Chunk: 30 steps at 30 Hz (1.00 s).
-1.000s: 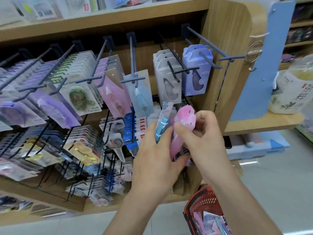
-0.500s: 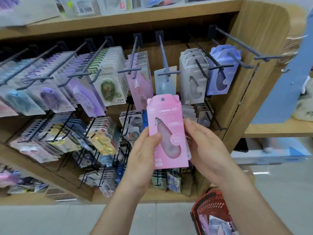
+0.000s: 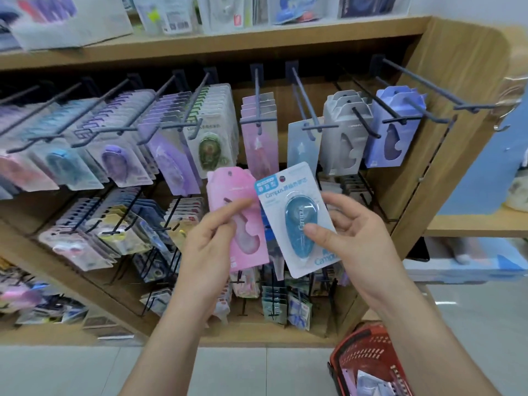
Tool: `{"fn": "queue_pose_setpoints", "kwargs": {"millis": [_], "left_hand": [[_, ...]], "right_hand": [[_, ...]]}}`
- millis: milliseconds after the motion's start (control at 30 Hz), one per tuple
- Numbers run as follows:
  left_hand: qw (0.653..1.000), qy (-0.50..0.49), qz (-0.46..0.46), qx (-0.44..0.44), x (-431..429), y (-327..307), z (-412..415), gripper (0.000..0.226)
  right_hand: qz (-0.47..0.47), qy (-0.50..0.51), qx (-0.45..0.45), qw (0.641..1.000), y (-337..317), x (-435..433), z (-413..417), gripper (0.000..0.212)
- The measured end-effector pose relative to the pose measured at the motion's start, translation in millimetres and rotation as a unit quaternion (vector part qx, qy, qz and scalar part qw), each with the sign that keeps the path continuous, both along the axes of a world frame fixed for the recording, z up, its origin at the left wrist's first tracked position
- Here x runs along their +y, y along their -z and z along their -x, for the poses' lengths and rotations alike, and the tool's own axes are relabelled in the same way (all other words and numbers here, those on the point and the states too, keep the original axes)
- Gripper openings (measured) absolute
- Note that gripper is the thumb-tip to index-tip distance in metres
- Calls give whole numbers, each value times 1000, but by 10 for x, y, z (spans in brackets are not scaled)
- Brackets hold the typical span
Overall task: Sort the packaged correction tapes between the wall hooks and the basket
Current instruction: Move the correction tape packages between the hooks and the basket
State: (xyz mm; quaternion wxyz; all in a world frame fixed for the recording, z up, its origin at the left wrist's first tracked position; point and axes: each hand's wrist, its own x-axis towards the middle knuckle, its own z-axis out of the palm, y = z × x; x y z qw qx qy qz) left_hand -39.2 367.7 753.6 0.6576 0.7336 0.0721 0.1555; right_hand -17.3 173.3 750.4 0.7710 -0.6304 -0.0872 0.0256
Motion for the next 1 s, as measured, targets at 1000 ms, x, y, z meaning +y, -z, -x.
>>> {"fn": "queue_pose_setpoints", "kwargs": {"millis": [1000], "left_hand": [[989, -148, 15, -1, 2445, 60, 877, 17]], "right_hand": [[211, -143, -92, 963, -62, 2818, 308, 17]]}}
